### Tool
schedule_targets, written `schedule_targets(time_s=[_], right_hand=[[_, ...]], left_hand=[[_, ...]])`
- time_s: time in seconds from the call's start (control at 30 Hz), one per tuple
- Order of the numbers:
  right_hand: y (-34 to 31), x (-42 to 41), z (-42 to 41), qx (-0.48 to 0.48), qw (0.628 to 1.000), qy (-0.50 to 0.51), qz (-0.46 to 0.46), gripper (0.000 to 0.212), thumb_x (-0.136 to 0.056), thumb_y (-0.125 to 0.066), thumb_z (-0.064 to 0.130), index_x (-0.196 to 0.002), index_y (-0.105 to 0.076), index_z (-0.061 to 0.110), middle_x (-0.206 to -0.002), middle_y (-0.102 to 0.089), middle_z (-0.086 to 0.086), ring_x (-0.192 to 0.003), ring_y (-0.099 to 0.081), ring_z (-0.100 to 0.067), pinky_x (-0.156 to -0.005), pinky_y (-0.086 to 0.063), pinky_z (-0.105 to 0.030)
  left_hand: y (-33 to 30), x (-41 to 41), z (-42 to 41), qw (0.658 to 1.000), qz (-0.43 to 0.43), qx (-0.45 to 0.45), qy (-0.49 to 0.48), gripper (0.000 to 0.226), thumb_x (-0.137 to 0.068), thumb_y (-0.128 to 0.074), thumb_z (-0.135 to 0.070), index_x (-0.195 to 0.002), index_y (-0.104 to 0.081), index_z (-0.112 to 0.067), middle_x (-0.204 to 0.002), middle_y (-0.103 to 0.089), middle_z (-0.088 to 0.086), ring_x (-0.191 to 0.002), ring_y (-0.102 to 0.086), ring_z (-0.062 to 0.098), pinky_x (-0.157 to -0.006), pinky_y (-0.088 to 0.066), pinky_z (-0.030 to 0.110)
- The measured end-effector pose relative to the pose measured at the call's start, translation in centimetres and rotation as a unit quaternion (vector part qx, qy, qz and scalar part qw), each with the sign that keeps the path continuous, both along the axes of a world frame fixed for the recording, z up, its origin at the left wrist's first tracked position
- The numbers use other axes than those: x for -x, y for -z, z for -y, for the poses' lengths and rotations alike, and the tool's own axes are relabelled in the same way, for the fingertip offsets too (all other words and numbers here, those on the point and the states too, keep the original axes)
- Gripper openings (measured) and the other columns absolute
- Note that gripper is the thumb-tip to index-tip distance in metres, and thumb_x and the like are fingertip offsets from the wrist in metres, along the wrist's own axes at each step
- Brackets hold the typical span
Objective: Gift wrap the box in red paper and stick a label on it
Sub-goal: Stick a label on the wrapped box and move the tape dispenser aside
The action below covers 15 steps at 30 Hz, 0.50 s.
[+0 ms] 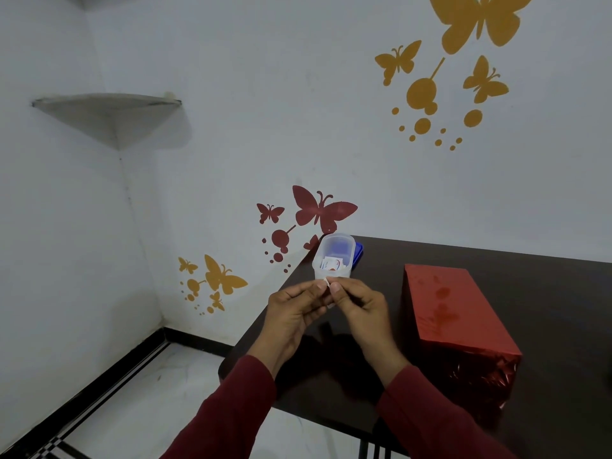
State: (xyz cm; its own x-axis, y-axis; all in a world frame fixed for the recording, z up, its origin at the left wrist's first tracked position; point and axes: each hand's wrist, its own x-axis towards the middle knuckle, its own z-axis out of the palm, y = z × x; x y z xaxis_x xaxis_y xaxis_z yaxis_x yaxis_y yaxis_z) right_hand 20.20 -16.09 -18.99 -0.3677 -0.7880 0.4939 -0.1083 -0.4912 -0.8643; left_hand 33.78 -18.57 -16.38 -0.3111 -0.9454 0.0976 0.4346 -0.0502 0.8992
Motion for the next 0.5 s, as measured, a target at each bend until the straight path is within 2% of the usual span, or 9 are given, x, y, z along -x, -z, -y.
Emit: schedule_targets(time_s=[0.13, 0.23, 0.3, 0.4, 0.5], right_hand=[[-0.2, -0.1, -0.2, -0.017, 1.000, -0.004, 0.021, 0.017, -0.091, -0.073, 0.008, -0.106, -0.081, 0.013, -0.100, -0.080, 0.003, -0.098, -0.075, -0.010, -0.084, -0.058, -0.019], [-0.3, 0.1, 0.0, -0.060, 0.998, 0.015, 0.033, 0.014, -0.094, -0.071, 0.009, -0.095, -0.081, 0.018, -0.090, -0.080, 0.006, -0.089, -0.074, -0.007, -0.079, -0.057, -0.018], [-0.1, 0.3, 0.3, -0.077, 0.995, 0.045, 0.052, 0.018, -0.097, -0.066, 0.009, -0.085, -0.078, 0.015, -0.079, -0.075, 0.004, -0.075, -0.068, -0.006, -0.071, -0.054, -0.019], [0.1, 0.5, 1.1, -0.095, 0.985, 0.109, 0.096, 0.019, -0.102, -0.058, 0.015, -0.090, -0.072, 0.011, -0.088, -0.073, -0.004, -0.082, -0.065, -0.016, -0.074, -0.055, -0.035], [0.4, 0.9, 1.6, -0.122, 0.965, 0.204, 0.109, 0.018, -0.106, -0.051, 0.022, -0.095, -0.064, 0.014, -0.089, -0.070, -0.005, -0.079, -0.067, -0.021, -0.066, -0.053, -0.032]], left_hand=[[0.1, 0.1, 0.1, 0.999, 0.041, 0.006, -0.018, 0.025, -0.086, -0.077, -0.018, -0.106, -0.078, -0.003, -0.102, -0.078, 0.016, -0.092, -0.077, 0.028, -0.076, -0.061, 0.032], [0.1, 0.4, 0.1, 0.997, 0.077, 0.013, -0.020, 0.020, -0.090, -0.074, -0.015, -0.106, -0.076, -0.002, -0.100, -0.078, 0.015, -0.093, -0.077, 0.028, -0.083, -0.062, 0.035], [0.1, 0.4, 0.1, 0.996, 0.088, 0.014, -0.028, 0.014, -0.093, -0.072, -0.012, -0.103, -0.076, -0.002, -0.097, -0.078, 0.017, -0.089, -0.076, 0.026, -0.077, -0.061, 0.032], [0.1, 0.5, 0.3, 0.996, 0.074, 0.002, -0.056, 0.012, -0.096, -0.063, -0.006, -0.089, -0.071, -0.001, -0.089, -0.077, 0.016, -0.078, -0.073, 0.022, -0.066, -0.057, 0.029], [-0.3, 0.3, 0.2, 0.994, -0.016, -0.047, -0.098, 0.021, -0.094, -0.051, -0.005, -0.075, -0.061, -0.006, -0.076, -0.073, 0.009, -0.068, -0.070, 0.019, -0.054, -0.048, 0.025]])
